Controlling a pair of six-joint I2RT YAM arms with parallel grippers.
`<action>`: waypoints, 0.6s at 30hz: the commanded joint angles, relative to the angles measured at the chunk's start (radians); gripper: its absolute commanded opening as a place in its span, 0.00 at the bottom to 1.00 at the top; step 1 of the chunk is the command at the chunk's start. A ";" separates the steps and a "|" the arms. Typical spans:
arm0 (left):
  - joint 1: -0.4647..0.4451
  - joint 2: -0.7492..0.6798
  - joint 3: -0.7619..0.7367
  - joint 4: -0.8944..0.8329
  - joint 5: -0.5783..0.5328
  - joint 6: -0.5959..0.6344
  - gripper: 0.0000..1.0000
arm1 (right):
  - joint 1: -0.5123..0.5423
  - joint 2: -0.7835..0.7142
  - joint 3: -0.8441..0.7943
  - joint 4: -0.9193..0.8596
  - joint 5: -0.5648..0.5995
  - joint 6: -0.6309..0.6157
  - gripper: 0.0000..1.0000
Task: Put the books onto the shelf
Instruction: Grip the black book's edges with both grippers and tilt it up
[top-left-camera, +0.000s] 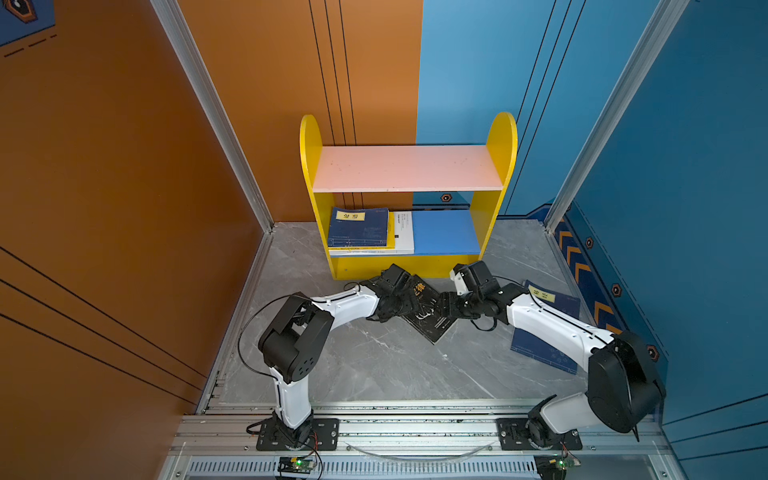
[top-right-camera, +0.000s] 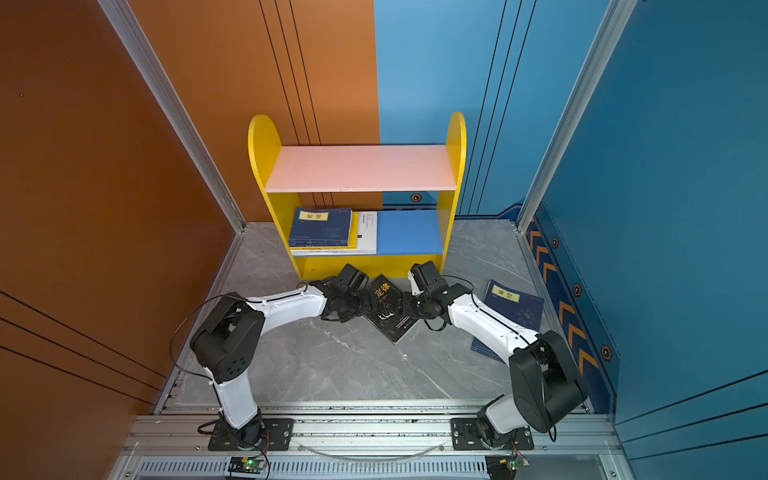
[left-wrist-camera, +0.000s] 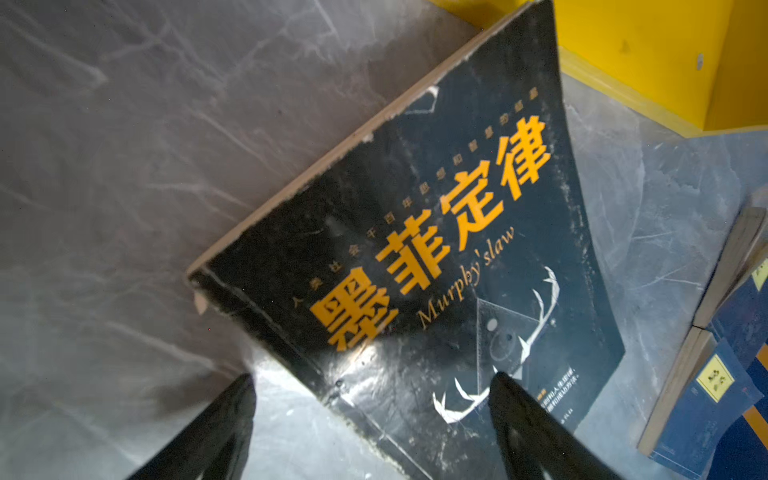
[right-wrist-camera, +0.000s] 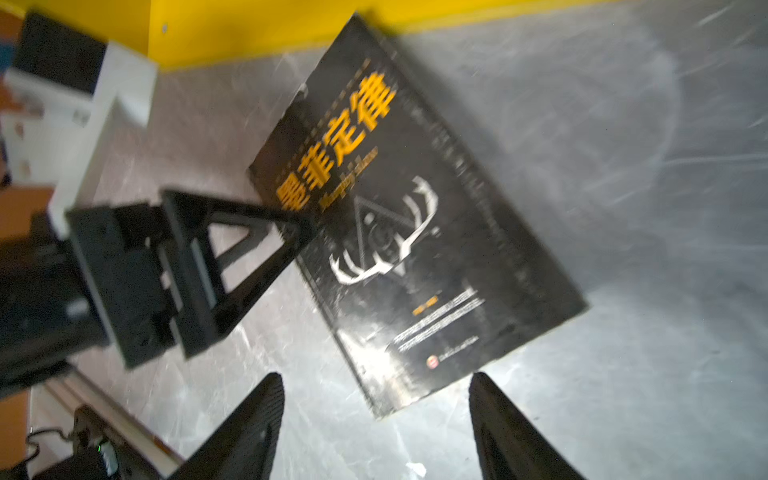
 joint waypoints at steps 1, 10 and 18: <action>-0.024 -0.048 -0.022 -0.017 -0.019 -0.022 0.89 | -0.049 0.078 0.060 0.030 0.089 -0.036 0.73; -0.082 -0.086 -0.109 0.070 -0.083 -0.195 0.88 | -0.064 0.327 0.209 0.032 0.062 -0.104 0.69; -0.132 -0.086 -0.228 0.256 -0.144 -0.361 0.87 | -0.070 0.416 0.226 0.030 0.001 -0.122 0.64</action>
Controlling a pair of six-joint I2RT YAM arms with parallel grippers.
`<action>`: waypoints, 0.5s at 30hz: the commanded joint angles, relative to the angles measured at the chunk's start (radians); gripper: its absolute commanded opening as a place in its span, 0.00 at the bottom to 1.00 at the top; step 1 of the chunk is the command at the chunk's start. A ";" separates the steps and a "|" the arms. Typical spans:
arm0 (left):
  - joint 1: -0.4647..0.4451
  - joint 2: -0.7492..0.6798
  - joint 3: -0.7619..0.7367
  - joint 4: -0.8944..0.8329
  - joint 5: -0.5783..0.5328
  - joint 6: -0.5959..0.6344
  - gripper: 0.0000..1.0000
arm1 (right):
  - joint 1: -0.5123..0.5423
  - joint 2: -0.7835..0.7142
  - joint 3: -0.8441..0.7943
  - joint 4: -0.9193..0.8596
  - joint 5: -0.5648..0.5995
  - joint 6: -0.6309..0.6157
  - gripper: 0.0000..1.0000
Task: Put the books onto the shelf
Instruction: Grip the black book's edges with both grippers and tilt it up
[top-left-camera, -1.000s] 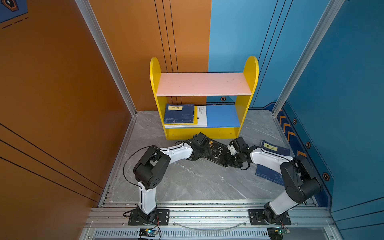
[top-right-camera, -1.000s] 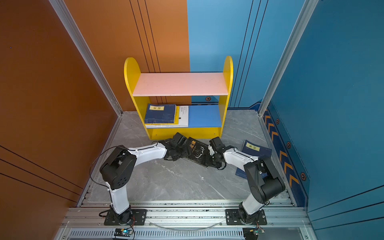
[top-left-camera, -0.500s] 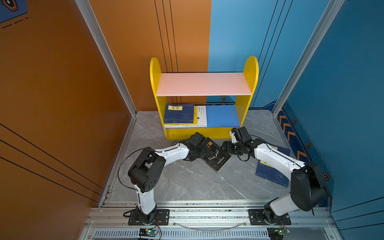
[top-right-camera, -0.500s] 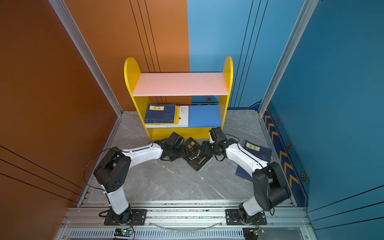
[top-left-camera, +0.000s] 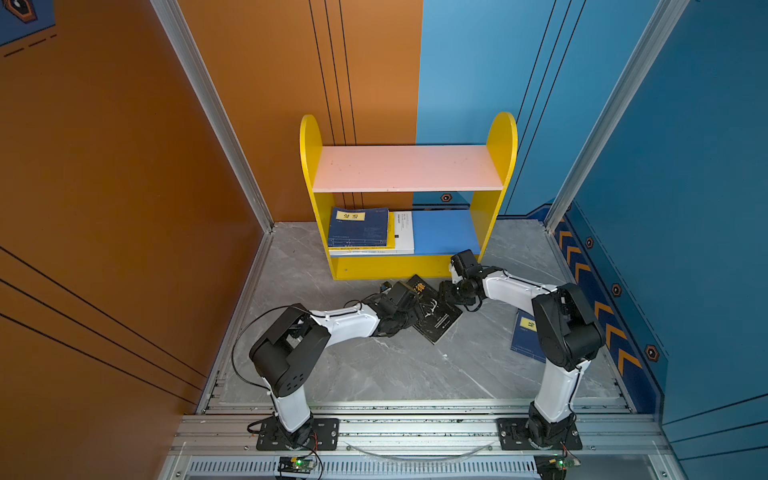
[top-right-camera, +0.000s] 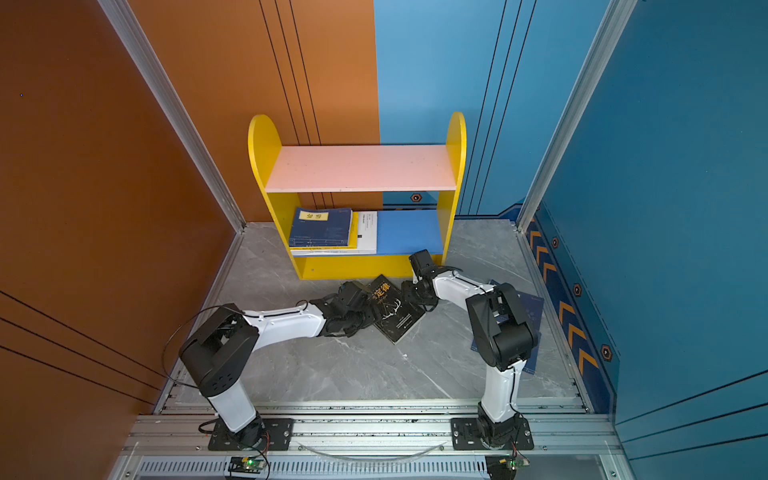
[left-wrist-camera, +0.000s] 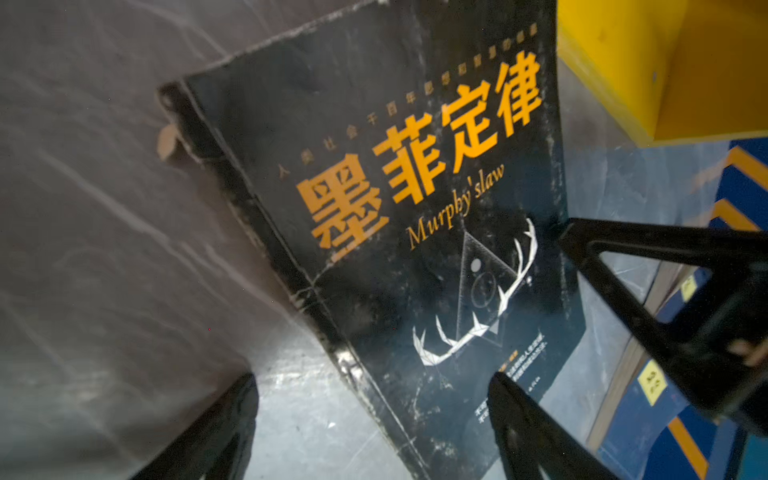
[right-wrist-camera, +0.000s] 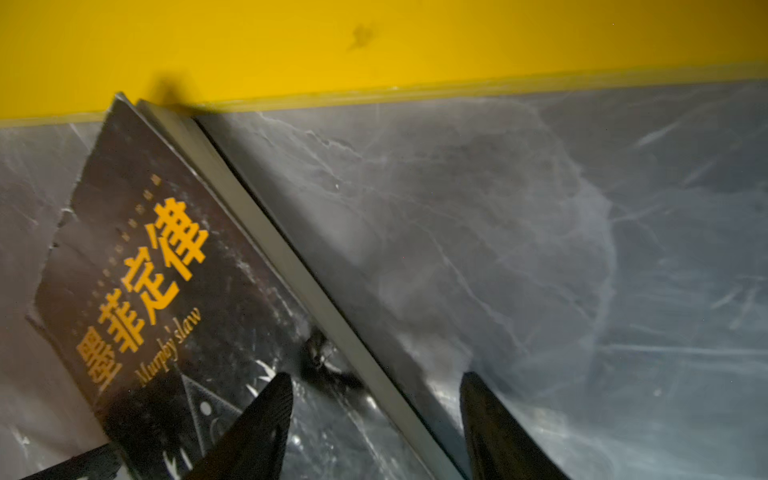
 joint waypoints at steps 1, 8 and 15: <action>-0.021 0.000 -0.038 0.038 -0.063 -0.098 0.87 | -0.006 0.025 0.035 -0.008 -0.067 -0.027 0.62; -0.033 0.020 -0.076 0.068 -0.100 -0.192 0.88 | 0.031 0.007 0.019 -0.045 -0.136 -0.071 0.51; -0.036 0.050 -0.092 0.154 -0.068 -0.218 0.82 | 0.064 0.014 -0.007 -0.052 -0.176 -0.065 0.44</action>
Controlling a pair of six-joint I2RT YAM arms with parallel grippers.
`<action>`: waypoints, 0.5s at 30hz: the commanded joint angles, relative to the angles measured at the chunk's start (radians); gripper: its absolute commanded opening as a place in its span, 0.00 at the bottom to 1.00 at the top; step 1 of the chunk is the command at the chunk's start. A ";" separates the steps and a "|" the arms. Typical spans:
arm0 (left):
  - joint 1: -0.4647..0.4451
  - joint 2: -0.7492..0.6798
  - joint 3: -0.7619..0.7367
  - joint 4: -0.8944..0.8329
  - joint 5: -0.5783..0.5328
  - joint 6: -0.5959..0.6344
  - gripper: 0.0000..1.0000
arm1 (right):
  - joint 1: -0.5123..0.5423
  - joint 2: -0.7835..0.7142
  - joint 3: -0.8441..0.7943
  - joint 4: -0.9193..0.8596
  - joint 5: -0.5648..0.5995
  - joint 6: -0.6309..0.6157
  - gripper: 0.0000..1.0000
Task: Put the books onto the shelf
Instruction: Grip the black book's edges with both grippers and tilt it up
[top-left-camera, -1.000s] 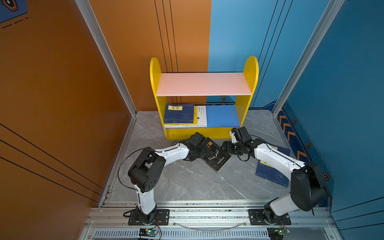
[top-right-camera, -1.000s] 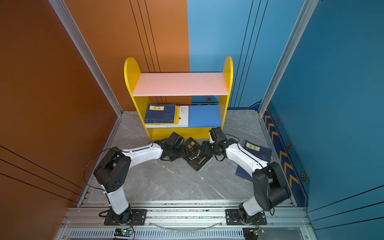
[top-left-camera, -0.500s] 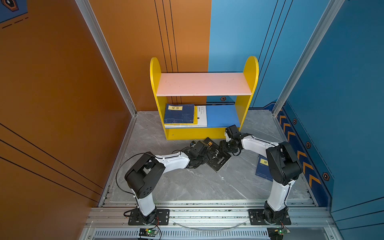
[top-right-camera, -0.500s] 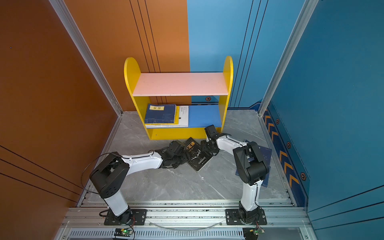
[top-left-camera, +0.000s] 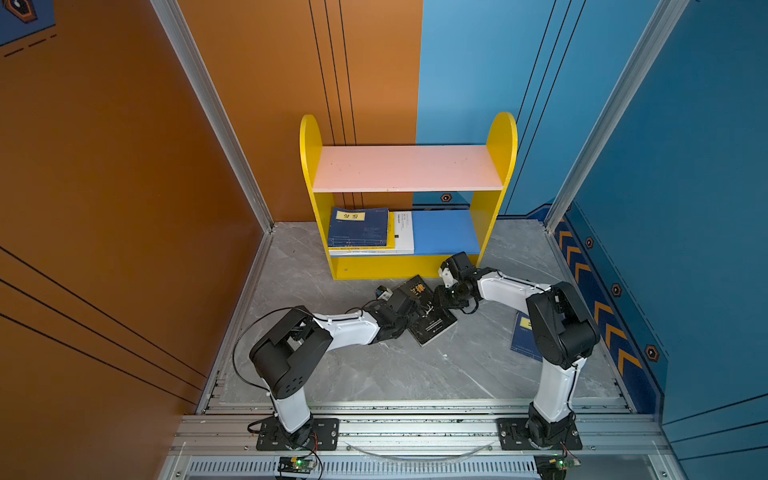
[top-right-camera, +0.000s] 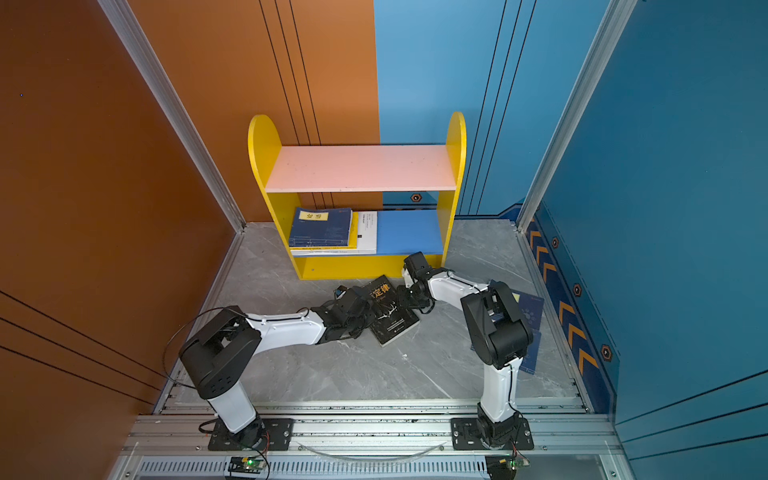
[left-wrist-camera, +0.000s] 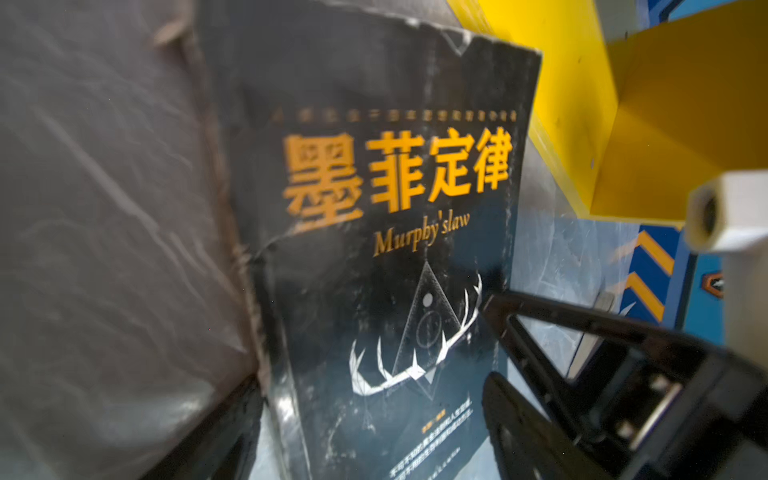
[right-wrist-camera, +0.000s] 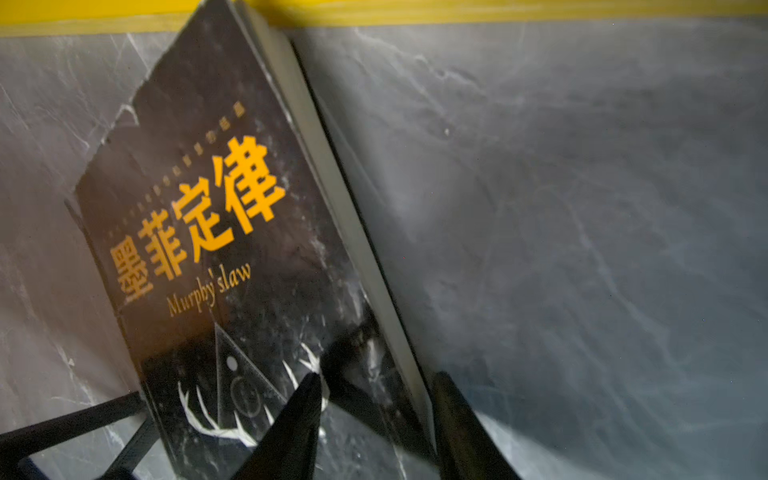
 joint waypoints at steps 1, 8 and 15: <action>-0.013 0.050 -0.033 0.012 0.017 -0.027 0.82 | 0.034 0.003 -0.013 -0.034 -0.063 -0.011 0.43; -0.019 0.022 -0.088 0.233 0.083 0.011 0.77 | 0.087 0.052 0.017 -0.038 -0.085 -0.003 0.39; -0.041 -0.046 -0.143 0.397 0.099 0.038 0.72 | 0.125 0.072 0.037 -0.041 -0.103 0.003 0.39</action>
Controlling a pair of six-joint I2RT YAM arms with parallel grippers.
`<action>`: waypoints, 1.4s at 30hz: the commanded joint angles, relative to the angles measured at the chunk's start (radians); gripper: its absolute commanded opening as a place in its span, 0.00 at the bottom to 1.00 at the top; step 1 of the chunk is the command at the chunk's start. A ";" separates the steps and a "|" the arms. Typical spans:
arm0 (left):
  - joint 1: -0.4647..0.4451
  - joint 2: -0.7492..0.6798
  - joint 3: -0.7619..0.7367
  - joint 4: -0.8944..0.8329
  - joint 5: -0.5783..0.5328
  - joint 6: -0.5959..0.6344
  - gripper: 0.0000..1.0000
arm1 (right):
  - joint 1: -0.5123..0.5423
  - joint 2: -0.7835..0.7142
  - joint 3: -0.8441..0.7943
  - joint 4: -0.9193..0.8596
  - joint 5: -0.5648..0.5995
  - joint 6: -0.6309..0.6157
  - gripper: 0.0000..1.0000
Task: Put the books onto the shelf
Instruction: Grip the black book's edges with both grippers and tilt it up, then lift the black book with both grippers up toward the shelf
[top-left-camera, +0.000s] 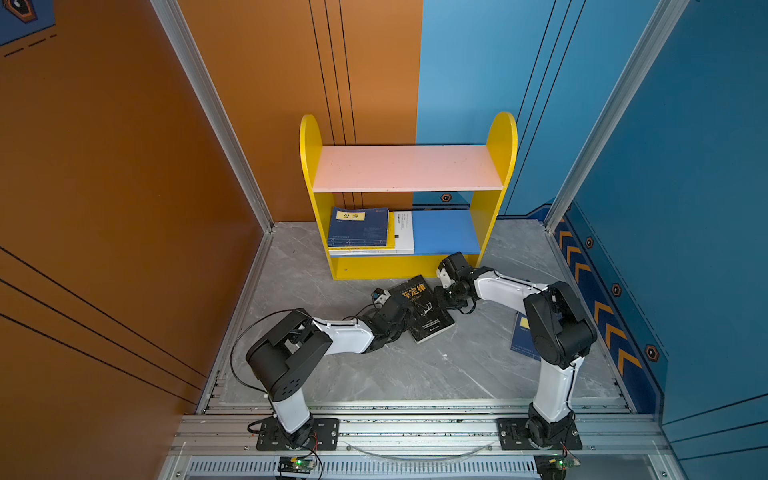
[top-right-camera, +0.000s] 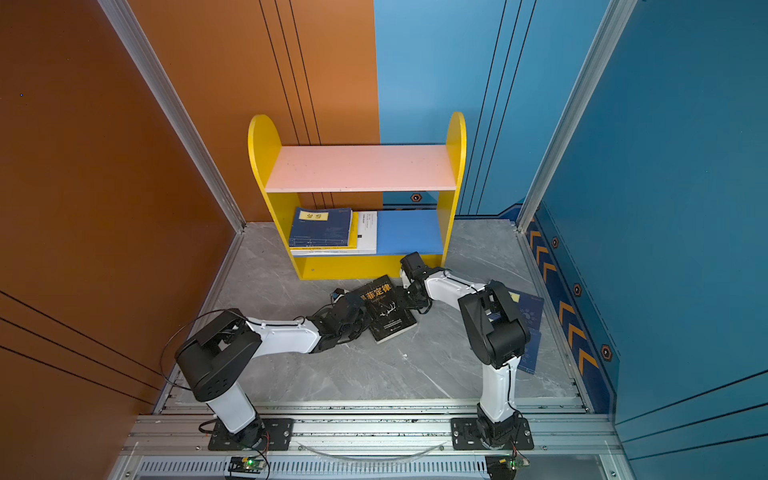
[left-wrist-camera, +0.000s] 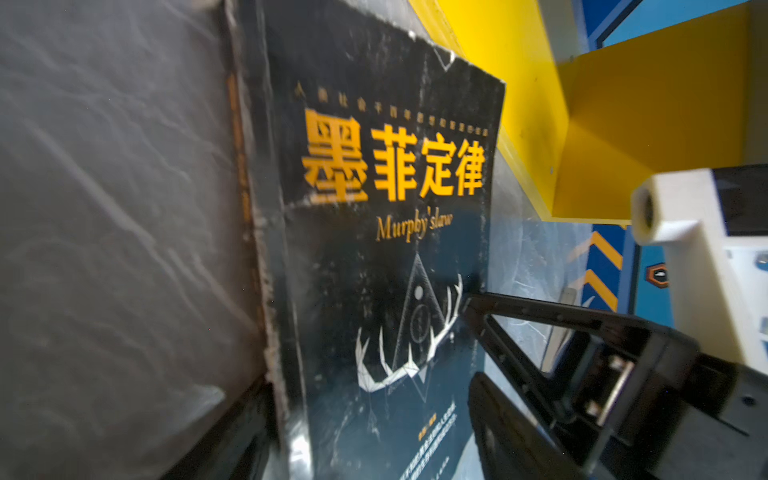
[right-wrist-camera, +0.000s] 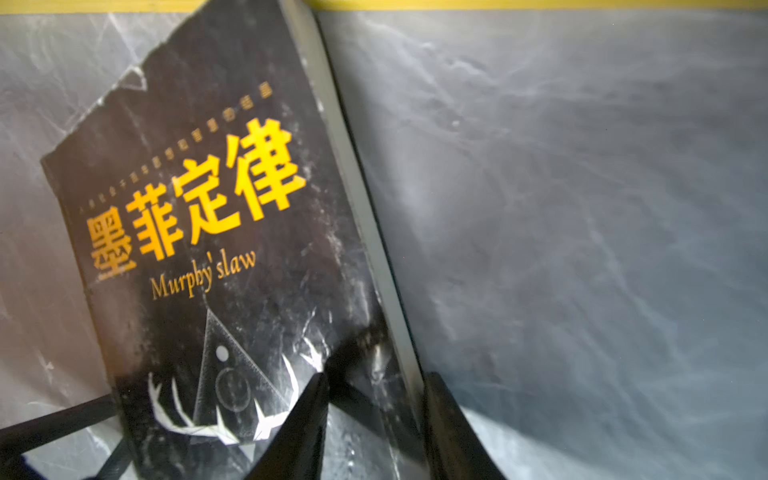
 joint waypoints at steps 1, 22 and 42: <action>-0.045 -0.030 -0.008 0.159 0.097 0.020 0.72 | 0.091 0.054 0.004 -0.015 -0.140 0.002 0.39; -0.106 -0.114 -0.116 0.159 -0.017 -0.074 0.41 | 0.096 -0.024 -0.089 0.005 -0.131 0.004 0.38; -0.160 -0.199 -0.202 0.156 -0.092 -0.106 0.13 | 0.093 -0.089 -0.117 0.026 -0.135 0.037 0.44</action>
